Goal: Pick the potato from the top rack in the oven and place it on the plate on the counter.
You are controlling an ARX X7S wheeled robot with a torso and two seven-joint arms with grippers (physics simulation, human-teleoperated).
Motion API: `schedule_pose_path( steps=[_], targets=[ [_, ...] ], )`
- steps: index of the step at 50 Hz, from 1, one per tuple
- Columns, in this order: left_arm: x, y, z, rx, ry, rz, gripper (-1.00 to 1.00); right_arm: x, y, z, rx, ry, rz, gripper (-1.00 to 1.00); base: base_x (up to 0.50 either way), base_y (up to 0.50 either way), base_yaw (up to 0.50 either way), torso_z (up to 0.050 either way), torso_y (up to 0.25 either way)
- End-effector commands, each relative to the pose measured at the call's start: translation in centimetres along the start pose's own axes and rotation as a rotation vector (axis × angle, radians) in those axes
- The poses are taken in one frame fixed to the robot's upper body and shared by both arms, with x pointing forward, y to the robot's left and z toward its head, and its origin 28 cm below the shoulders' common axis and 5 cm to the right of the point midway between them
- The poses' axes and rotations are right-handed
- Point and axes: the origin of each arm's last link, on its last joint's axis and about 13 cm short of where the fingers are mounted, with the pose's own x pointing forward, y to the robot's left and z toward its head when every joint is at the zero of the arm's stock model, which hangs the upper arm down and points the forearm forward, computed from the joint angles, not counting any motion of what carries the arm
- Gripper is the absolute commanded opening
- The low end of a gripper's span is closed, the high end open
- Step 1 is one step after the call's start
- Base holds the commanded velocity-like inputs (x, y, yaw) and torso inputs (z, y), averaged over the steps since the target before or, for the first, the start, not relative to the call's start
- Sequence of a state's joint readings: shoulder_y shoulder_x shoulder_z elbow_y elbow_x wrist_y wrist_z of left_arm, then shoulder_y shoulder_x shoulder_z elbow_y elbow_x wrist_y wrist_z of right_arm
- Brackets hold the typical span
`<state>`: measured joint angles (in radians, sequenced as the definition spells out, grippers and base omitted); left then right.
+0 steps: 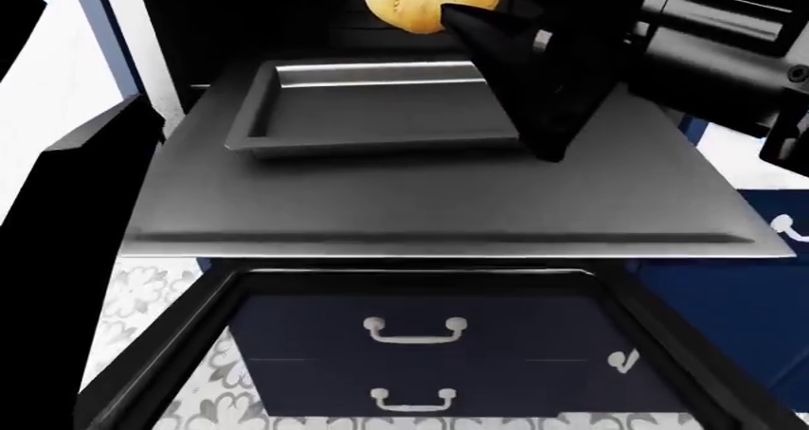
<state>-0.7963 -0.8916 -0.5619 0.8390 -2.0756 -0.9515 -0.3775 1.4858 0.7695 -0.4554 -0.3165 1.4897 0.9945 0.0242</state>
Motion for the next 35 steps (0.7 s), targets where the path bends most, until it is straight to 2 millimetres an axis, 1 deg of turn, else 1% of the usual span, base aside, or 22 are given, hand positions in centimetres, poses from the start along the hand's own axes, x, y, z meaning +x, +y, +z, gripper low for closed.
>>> schedule_pose_path(
  steps=[1,3,12,35],
  targets=[
    [0.04,-0.01,-0.10,0.000,-0.001,-0.002,1.00,-0.45,0.07,-0.03,-0.008,-0.023,-0.017,-1.00,-0.50,0.08,0.00,0.000,0.000],
    [0.07,-0.12,-0.10,0.003,0.001,-0.005,1.00,-0.65,0.06,-0.13,0.012,-0.040,-0.023,-1.00,-0.29,-0.16,0.00,0.000,0.000],
    [0.15,-0.15,-0.28,0.001,0.003,-0.008,1.00,-0.76,0.05,-0.52,0.022,-0.037,-0.027,-1.00,-0.08,-0.50,0.00,0.000,0.000],
    [0.11,-0.12,-0.40,0.001,0.000,-0.007,1.00,-0.70,0.01,-0.63,0.018,-0.043,-0.032,-1.00,-0.08,-0.50,0.00,0.000,0.000]
  ],
)
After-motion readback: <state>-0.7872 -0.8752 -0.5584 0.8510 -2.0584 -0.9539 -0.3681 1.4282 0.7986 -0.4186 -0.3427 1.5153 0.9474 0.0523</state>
